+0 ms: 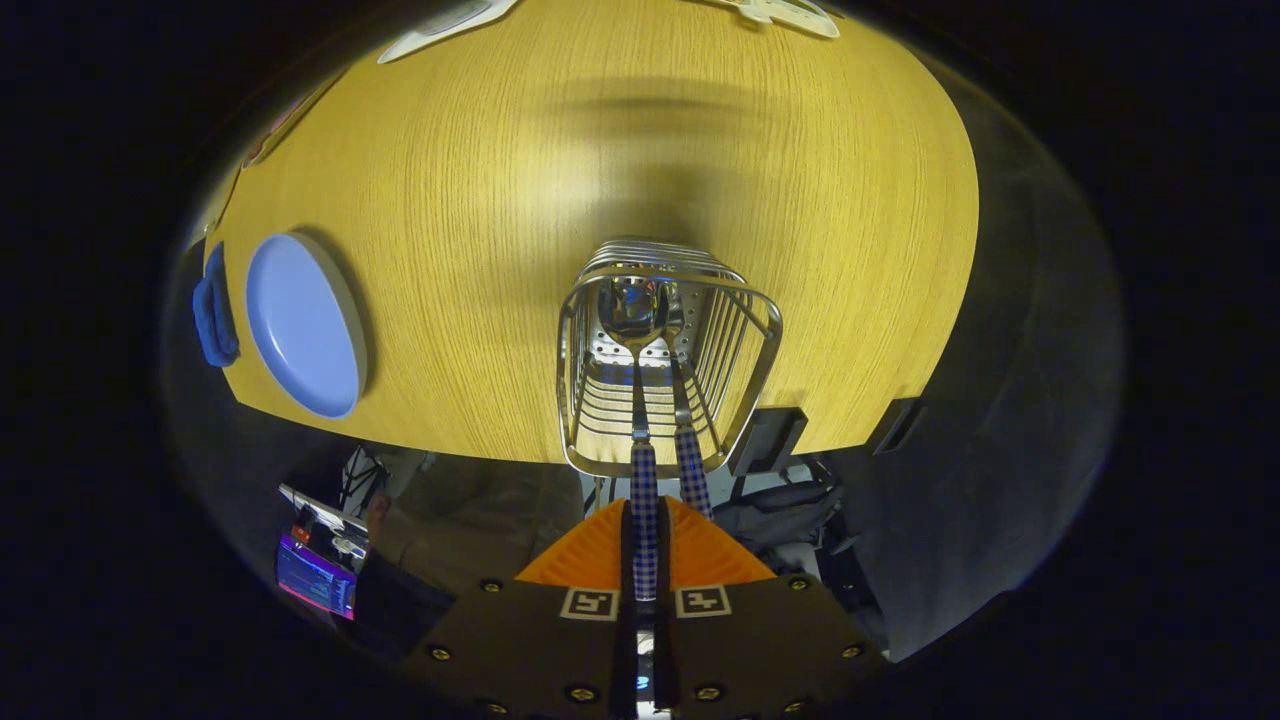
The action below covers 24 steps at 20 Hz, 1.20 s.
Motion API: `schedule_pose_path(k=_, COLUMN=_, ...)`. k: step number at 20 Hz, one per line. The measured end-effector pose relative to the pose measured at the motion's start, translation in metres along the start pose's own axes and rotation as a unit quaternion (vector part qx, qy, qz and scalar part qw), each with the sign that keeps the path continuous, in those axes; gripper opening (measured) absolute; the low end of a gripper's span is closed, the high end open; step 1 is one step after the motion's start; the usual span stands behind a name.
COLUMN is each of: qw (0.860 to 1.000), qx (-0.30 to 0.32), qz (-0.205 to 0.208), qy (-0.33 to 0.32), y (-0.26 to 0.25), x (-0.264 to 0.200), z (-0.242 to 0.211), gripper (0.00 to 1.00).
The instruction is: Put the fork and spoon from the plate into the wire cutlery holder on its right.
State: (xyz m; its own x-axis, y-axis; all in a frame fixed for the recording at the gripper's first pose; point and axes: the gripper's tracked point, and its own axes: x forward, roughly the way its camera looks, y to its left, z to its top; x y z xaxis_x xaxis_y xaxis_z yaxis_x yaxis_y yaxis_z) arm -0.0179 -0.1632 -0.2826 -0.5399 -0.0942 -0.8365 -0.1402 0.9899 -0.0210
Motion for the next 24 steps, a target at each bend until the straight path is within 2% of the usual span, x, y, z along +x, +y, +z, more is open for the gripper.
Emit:
schedule_pose_path(k=1, qw=1.0, qx=0.002, qz=0.0, qy=-0.007, y=0.007, x=0.002, z=0.004, gripper=0.09)
schedule_pose_path(k=5, qw=1.0, qx=0.01, qz=0.007, qy=-0.023, y=0.009, x=0.003, z=0.0, gripper=0.11)
schedule_pose_path(k=8, qw=0.999, qx=0.006, qz=0.013, qy=-0.032, y=0.012, x=-0.002, z=-0.005, gripper=0.17)
schedule_pose_path(k=9, qw=0.999, qx=0.005, qz=0.01, qy=-0.04, y=0.012, x=-0.008, z=-0.005, gripper=0.28)
schedule_pose_path(k=12, qw=0.997, qx=0.005, qz=0.007, qy=-0.076, y=0.018, x=-0.022, z=-0.01, gripper=0.28)
schedule_pose_path(k=13, qw=0.996, qx=0.002, qz=0.006, qy=-0.089, y=0.02, x=-0.03, z=-0.011, gripper=0.46)
schedule_pose_path(k=14, qw=0.995, qx=0.001, qz=0.004, qy=-0.102, y=0.019, x=-0.033, z=-0.015, gripper=0.57)
schedule_pose_path(k=15, qw=0.993, qx=0.003, qz=0.008, qy=-0.116, y=0.022, x=-0.035, z=-0.015, gripper=0.76)
schedule_pose_path(k=17, qw=0.988, qx=0.01, qz=-0.006, qy=-0.154, y=0.022, x=-0.033, z=-0.022, gripper=0.83)
schedule_pose_path(k=18, qw=0.983, qx=0.008, qz=-0.018, qy=-0.184, y=0.019, x=-0.038, z=-0.022, gripper=0.88)
schedule_pose_path(k=20, qw=0.961, qx=0.019, qz=-0.028, qy=-0.273, y=0.021, x=-0.052, z=-0.01, gripper=0.97)
schedule_pose_path(k=24, qw=0.903, qx=0.058, qz=0.022, qy=-0.426, y=0.056, x=-0.079, z=-0.009, gripper=0.98)
